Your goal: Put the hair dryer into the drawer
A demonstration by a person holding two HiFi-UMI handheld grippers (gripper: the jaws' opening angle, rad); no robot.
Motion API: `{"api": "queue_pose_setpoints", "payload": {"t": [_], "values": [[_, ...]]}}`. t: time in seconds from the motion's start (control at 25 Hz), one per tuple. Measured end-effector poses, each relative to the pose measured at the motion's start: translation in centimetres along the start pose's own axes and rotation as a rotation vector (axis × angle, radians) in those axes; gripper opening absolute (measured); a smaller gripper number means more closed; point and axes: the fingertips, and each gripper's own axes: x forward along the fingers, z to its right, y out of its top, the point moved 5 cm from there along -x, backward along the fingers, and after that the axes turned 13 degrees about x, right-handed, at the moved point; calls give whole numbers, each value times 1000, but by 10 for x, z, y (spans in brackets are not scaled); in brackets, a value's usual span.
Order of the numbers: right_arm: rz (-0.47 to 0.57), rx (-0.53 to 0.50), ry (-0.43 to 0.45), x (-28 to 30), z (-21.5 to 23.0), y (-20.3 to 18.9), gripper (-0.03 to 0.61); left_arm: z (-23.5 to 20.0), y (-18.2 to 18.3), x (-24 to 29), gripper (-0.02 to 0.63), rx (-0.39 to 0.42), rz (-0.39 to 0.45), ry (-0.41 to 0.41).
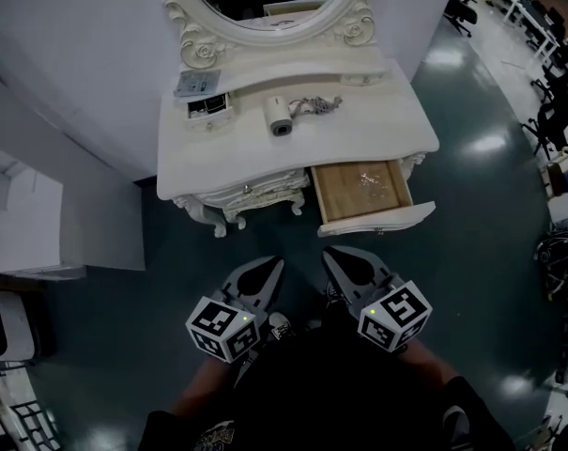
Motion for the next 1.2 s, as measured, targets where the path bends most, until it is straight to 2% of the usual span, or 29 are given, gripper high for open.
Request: {"api": "queue_pose_setpoints", "payload": {"t": [0.68,1.2], "values": [[-38,-62,80,-5,88,55,29,14,23,90,3,-2,10,94],[-61,-79,171,-9,148,87,29,33,35,143,3,14,-5,203]]}}
